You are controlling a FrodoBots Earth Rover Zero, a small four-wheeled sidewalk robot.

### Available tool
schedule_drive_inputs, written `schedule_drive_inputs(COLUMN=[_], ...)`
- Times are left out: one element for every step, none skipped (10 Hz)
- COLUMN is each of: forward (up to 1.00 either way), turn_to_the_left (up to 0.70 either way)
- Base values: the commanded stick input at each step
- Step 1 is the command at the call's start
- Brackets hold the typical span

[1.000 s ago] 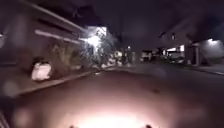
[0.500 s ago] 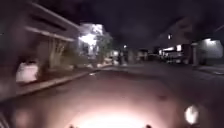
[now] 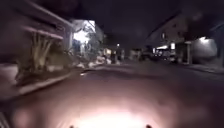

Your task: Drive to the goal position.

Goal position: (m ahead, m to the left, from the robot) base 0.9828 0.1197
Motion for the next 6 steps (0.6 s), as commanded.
schedule_drive_inputs(forward=[0.7, 0.7, 0.7, 0.7, 0.7, 0.7], turn_to_the_left=[0.0, 0.0, 0.0, 0.0, 0.0, 0.0])
